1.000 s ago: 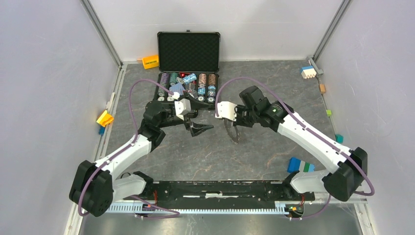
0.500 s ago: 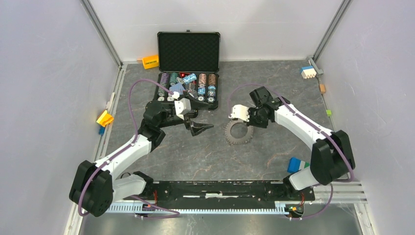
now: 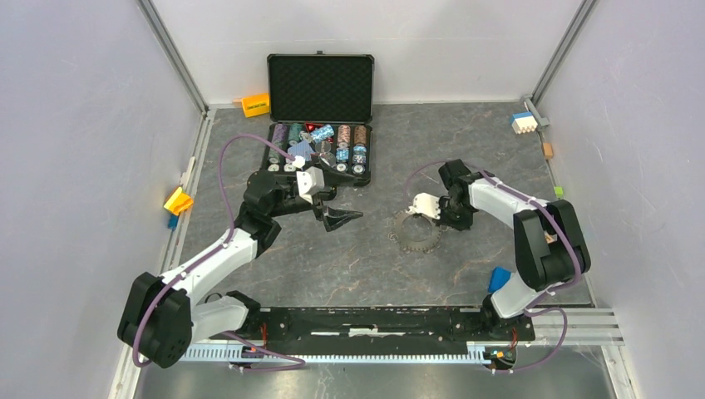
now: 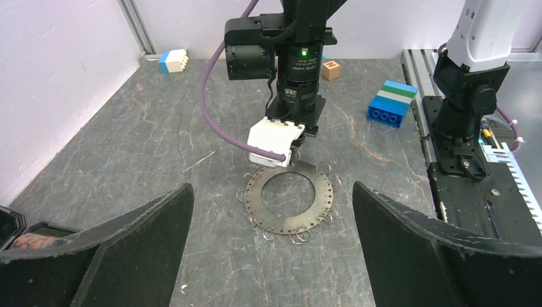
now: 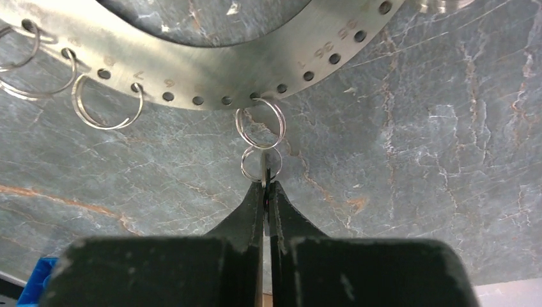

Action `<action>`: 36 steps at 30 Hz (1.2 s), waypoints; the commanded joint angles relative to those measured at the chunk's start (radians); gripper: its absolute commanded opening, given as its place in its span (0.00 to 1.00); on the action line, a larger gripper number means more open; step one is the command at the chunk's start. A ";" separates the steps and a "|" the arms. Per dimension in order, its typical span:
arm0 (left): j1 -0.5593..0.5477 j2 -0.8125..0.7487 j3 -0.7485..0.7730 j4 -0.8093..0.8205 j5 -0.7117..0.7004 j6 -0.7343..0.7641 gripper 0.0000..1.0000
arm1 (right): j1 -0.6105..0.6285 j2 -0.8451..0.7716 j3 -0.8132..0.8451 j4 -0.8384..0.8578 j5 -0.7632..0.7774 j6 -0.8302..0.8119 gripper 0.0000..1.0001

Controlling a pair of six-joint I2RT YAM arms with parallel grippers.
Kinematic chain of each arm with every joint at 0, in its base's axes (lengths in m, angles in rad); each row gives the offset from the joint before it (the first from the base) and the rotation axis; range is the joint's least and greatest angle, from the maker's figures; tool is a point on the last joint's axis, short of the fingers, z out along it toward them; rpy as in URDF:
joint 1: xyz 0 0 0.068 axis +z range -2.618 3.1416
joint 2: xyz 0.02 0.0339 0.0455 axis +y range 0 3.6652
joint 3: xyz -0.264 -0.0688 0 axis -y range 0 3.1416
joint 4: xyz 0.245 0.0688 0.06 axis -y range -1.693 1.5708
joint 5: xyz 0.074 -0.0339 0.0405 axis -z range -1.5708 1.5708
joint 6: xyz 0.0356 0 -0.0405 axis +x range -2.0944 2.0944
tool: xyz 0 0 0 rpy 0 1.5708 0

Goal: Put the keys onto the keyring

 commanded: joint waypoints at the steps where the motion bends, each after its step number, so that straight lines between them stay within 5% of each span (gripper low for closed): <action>1: 0.006 -0.012 0.007 0.008 0.022 -0.019 1.00 | -0.020 0.028 -0.017 0.039 0.025 -0.043 0.04; 10: 0.006 -0.014 0.009 0.008 0.032 -0.018 1.00 | -0.073 0.081 -0.013 0.061 0.052 -0.057 0.14; 19: 0.006 -0.031 0.016 -0.037 -0.007 0.017 1.00 | -0.135 0.106 0.022 0.080 0.037 -0.051 0.40; 24: 0.006 -0.039 0.024 -0.071 -0.046 0.045 1.00 | -0.177 0.102 0.059 0.065 0.034 -0.056 0.60; 28: 0.006 -0.043 0.035 -0.126 -0.142 0.085 1.00 | -0.222 0.064 0.091 0.063 0.033 -0.051 0.98; 36: 0.007 -0.063 0.051 -0.176 -0.459 0.138 1.00 | -0.288 -0.036 0.144 0.160 0.024 0.005 0.98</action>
